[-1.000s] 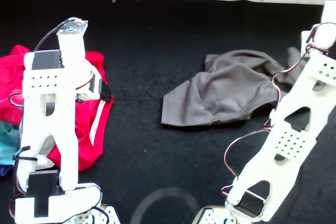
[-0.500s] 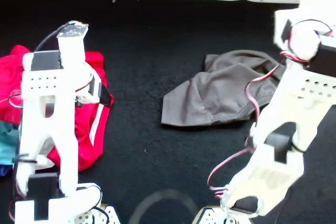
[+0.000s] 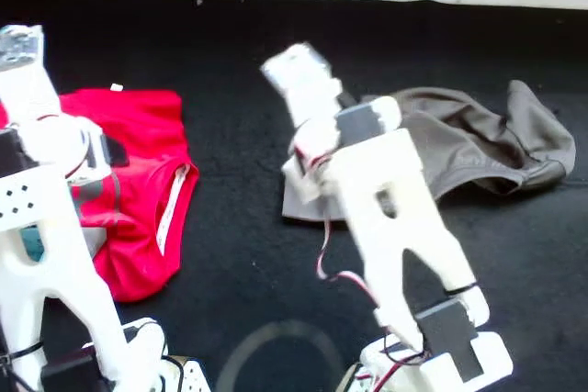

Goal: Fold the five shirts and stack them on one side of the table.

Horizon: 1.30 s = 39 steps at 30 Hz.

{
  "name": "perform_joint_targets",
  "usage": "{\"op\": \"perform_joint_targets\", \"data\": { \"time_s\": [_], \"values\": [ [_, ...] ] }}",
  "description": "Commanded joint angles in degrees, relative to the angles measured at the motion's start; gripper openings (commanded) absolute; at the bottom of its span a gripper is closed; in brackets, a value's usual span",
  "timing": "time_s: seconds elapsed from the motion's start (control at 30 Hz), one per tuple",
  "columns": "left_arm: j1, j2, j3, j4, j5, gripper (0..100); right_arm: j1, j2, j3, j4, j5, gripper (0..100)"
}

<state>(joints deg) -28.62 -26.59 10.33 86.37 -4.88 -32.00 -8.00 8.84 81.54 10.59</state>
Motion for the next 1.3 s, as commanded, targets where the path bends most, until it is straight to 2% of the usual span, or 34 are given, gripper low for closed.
{"op": "perform_joint_targets", "data": {
  "time_s": [0.0, 0.17, 0.33, 0.63, 1.0, 1.07, 1.17, 1.2, 1.27],
  "values": [
    [-1.6, -2.2, 1.1, -0.5, -3.3, 26, -4.2, -2.9, 6.0, -7.2, -0.4, 23.5],
    [-4.5, -2.2, 3.4, -1.0, -4.5, 26, -6.2, -2.3, 13.3, -14.9, -0.4, 23.5],
    [-4.8, -2.2, 3.6, -0.6, -4.5, 26, -6.0, 4.8, 14.3, -17.3, -0.5, 23.5],
    [-4.8, -2.2, 3.6, -0.5, -4.5, 26, -5.8, 18.2, 3.9, -16.9, -0.5, 23.5],
    [-4.8, -2.2, 3.6, -0.5, -4.5, 26, 1.3, 28.4, -3.8, -16.8, -0.3, 23.4],
    [-4.8, -2.2, 3.6, -0.5, -4.5, 26, 2.5, 29.3, -3.8, -16.8, -0.2, 19.9],
    [-4.8, -2.2, 3.6, -0.7, -4.5, 26, 3.4, 29.7, -3.7, -16.8, -0.2, 2.8],
    [-4.7, -2.2, 3.6, -0.7, -4.5, 26, 3.6, 29.5, -3.7, -16.8, -0.2, 0.0],
    [-4.6, -2.2, 3.6, -0.8, -4.5, 26, 4.3, 29.3, -4.0, -16.0, -0.2, 1.9]
  ]
}}
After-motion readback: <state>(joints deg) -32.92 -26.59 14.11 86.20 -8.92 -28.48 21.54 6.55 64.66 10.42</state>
